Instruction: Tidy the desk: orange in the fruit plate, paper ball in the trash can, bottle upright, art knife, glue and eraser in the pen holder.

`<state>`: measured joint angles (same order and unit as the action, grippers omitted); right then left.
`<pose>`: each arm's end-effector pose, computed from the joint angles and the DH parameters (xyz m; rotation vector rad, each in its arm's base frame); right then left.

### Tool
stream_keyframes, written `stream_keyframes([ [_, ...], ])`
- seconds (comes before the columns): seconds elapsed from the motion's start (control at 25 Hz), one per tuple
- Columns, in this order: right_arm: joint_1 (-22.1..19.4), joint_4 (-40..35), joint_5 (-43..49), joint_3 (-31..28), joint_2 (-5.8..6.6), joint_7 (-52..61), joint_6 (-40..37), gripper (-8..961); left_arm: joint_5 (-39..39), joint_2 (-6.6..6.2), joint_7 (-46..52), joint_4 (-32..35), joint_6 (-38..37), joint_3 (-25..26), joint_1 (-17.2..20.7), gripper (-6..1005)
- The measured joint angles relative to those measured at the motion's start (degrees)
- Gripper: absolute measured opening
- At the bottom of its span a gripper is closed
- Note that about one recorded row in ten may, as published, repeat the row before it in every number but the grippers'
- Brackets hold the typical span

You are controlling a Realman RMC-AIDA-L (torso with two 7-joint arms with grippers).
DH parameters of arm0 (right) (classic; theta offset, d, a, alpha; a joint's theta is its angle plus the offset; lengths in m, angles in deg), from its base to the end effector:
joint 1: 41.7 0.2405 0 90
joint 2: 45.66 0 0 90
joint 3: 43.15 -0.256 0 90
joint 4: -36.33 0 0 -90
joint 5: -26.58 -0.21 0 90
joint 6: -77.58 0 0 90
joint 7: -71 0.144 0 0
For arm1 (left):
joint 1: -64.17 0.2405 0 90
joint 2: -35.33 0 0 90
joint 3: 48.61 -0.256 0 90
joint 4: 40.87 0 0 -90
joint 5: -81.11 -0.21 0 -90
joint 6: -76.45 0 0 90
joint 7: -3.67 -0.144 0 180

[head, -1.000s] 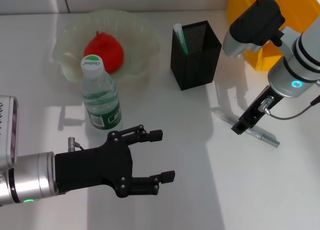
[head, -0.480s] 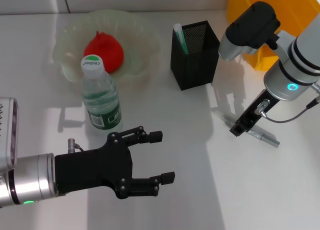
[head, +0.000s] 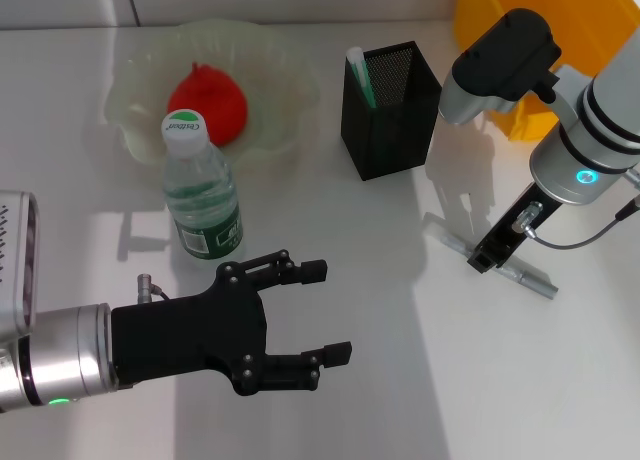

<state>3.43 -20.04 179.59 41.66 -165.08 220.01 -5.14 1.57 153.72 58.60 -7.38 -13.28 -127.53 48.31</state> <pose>0.1930 0.3709 -0.0462 -2.5809 0.9352 -0.7645 -0.2572 0.2422 -0.0568 -2.8285 -0.2528 -0.9845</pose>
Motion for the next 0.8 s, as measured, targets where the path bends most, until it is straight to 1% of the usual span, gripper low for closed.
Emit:
stream_keyframes([
  [0.4, 0.16, 0.04, -0.09, -0.12, 0.08, -1.18, -0.47, 174, 0.00, -0.07, 0.00, 0.00, -0.17, 0.00, -0.03, 846],
  [0.48, -0.08, -0.96, -0.20, -0.43, 0.08, -1.28, -0.67, 150, 0.00, -0.08, 0.00, 0.00, -0.18, 0.00, 0.01, 846],
  [0.52, -0.51, -2.34, -0.23, -0.55, 0.08, -1.28, -1.12, 138, 0.00, -0.09, 0.00, 0.01, -0.19, 0.00, 0.04, 846],
  [0.56, -1.88, -6.82, -0.45, -0.81, 0.06, -1.21, -2.56, 138, 0.00, -0.10, 0.00, 0.04, -0.19, 0.01, 0.15, 846],
  [0.6, -1.88, -6.82, -0.45, -0.81, 0.06, -1.21, -2.56, 138, 0.00, -0.10, 0.00, 0.04, -0.19, 0.01, 0.15, 846],
  [0.64, -4.08, -13.45, -1.55, -1.71, 0.07, -1.17, -4.78, 138, 0.01, -0.09, 0.00, 0.06, -0.21, 0.03, 0.19, 846],
  [0.68, -4.08, -13.45, -1.55, -1.71, 0.07, -1.17, -4.78, 138, 0.00, -0.10, 0.00, 0.06, -0.21, 0.08, 0.25, 846],
  [0.72, -5.32, -17.51, -3.03, -2.76, 0.09, -1.20, -5.90, 138, 0.00, -0.10, 0.00, 0.06, -0.24, 0.11, 0.28, 846],
  [0.76, -7.64, -24.22, -6.33, -5.33, 0.18, -1.76, -7.26, 138, 0.00, -0.08, 0.00, 0.08, -0.32, 0.14, 0.35, 846],
  [0.8, -7.64, -24.22, -6.33, -5.33, 0.18, -1.76, -7.26, 138, 0.00, -0.08, 0.00, 0.08, -0.32, 0.14, 0.35, 846],
])
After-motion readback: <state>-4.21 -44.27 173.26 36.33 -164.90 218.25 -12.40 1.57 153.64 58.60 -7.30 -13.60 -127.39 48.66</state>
